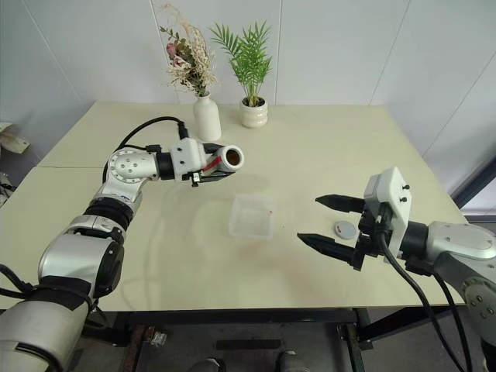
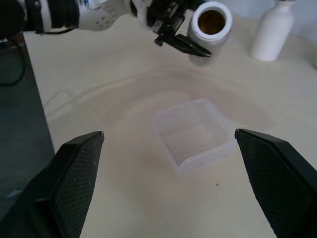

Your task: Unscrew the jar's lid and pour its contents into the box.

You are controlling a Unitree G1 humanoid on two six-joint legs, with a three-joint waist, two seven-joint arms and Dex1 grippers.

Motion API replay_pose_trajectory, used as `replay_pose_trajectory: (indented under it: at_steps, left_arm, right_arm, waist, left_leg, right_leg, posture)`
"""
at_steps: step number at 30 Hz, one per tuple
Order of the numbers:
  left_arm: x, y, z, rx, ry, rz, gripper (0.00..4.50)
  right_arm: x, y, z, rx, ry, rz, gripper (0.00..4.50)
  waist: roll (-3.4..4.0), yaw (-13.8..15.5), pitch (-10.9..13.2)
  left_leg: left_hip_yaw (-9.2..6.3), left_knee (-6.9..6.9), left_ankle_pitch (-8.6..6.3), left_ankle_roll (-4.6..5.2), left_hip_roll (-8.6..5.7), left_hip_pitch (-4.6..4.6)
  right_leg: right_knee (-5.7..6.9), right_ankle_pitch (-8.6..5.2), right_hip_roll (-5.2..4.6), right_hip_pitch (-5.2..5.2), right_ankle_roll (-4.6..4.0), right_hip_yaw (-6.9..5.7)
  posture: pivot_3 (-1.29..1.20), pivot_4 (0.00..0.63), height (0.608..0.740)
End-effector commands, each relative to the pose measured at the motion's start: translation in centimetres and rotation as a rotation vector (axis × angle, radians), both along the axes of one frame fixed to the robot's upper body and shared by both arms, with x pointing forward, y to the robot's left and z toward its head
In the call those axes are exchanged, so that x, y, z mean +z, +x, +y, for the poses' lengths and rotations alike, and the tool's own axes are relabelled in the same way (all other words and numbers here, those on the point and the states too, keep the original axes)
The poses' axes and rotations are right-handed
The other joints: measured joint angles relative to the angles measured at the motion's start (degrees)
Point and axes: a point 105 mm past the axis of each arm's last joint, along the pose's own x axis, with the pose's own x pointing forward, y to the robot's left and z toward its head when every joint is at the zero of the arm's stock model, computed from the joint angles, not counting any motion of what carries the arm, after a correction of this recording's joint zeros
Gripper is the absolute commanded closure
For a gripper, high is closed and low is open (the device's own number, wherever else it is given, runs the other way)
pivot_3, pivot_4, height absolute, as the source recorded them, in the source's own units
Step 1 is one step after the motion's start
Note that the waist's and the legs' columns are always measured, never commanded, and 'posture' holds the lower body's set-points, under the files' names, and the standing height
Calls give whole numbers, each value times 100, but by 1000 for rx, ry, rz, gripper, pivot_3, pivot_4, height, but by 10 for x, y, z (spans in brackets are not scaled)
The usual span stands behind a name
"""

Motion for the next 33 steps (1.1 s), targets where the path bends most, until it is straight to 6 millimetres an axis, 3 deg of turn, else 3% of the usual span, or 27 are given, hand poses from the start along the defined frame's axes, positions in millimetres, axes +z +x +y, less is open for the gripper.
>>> replay_pose_trajectory:
  at_steps: [1, 4, 9, 12, 15, 22, 33]
  left_arm:
    - [21, -2, -17, -20, 163, -240, 2352]
    - [18, -2, -25, -45, 375, -436, 2352]
    - [32, 2, -40, -71, 496, -746, 2352]
    - [30, 5, -50, -210, 726, -1097, 2352]
    - [29, -1, -61, -361, 767, -1273, 2352]
    - [23, -11, -66, -523, 747, -1401, 2352]
    - [30, -13, -67, -522, 707, -1438, 2352]
  right_arm:
    - [14, -4, 0, -12, -4, -78, 27]
    - [15, -3, -1, -24, -3, -85, 27]
    - [17, -1, -2, -35, -1, -93, 27]
    - [19, 1, -4, -47, -5, -93, 27]
    - [20, 2, -4, -51, -8, -95, 27]
    - [20, 3, -3, -49, -16, -93, 27]
    - [20, 4, -3, -53, -24, -93, 27]
  waist:
    - [-1, 13, 0]
    - [-2, 27, 1]
    - [-10, 67, 5]
    - [-25, 74, 14]
    - [-26, 77, 15]
    - [-27, 79, 15]
    - [-29, 102, 16]
  left_leg:
    - [3, 1, 0, 0, 0, -1]
    - [5, 2, 0, 1, 0, 0]
    - [8, 1, -1, 0, 1, 1]
    - [6, 4, -2, -1, -2, -6]
    - [16, 3, -7, 1, -7, -8]
    - [44, -8, -15, 0, -4, -10]
    - [73, 1, -17, 4, -6, -3]
  right_leg:
    - [-3, 2, 0, 0, 3, 2]
    - [-5, 3, 2, 0, 6, 5]
    - [-5, 3, 4, 0, 7, 10]
    - [-13, 5, 4, 0, 16, 11]
    - [-22, 4, 2, 0, 30, 23]
    - [-20, 0, 4, -20, 33, 43]
    - [-15, 3, 4, -19, 37, 72]
  posture:
    - [0, 150, 740]
    - [0, 150, 740]
    - [0, 150, 740]
    - [0, 150, 740]
    - [0, 150, 740]
    - [0, 150, 740]
    - [0, 150, 740]
